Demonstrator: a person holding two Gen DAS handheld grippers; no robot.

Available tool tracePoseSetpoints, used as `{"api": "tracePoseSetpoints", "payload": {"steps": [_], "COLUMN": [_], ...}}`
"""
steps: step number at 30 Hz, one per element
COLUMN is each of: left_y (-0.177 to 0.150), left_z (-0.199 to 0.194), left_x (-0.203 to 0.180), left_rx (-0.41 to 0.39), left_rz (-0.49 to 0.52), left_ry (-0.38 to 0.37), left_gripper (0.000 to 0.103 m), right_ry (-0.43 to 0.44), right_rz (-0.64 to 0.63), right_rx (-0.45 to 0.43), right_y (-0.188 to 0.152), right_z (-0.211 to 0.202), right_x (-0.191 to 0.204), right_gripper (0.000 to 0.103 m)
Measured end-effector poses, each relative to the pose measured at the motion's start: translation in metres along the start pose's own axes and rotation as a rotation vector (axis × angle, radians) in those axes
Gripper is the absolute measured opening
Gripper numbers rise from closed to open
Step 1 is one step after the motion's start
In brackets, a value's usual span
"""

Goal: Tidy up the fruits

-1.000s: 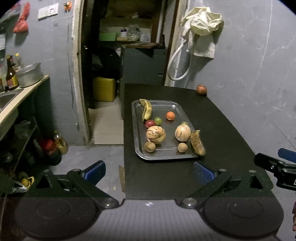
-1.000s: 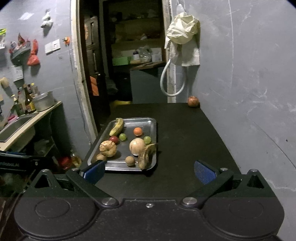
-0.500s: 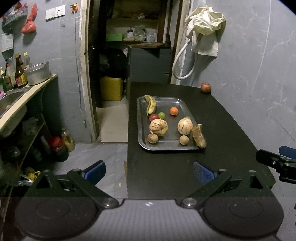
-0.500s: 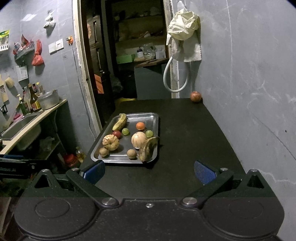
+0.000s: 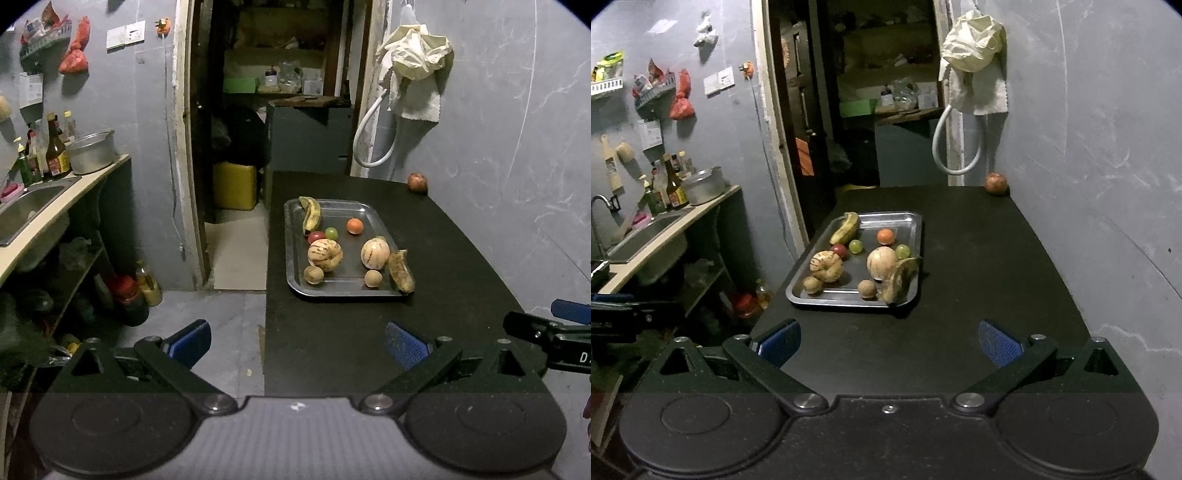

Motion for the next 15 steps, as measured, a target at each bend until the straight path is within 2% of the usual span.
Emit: {"api": "tracePoseSetpoints", "payload": {"steps": [15], "left_y": [0.0001], "left_z": [-0.0087], "left_x": [0.005], "left_rx": [-0.022], "left_rz": [-0.011], "left_ry": [0.017], "left_gripper": [0.102], "right_ry": [0.012], "right_rz": [0.008], "right_rx": [-0.019], "right_y": [0.0023], "right_z": [-0.0059], "right_x": [0.003], "right_gripper": [0.102]}}
Point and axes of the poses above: each gripper's, at about its wrist camera, not at the fingertips, and z roughly the way its jaws point, x to its left, y to its top, the point moved 9 cm from there along z, roughly the way its jaws point, and after that the axes turned 1 degree about z, right-handed, at the moved point
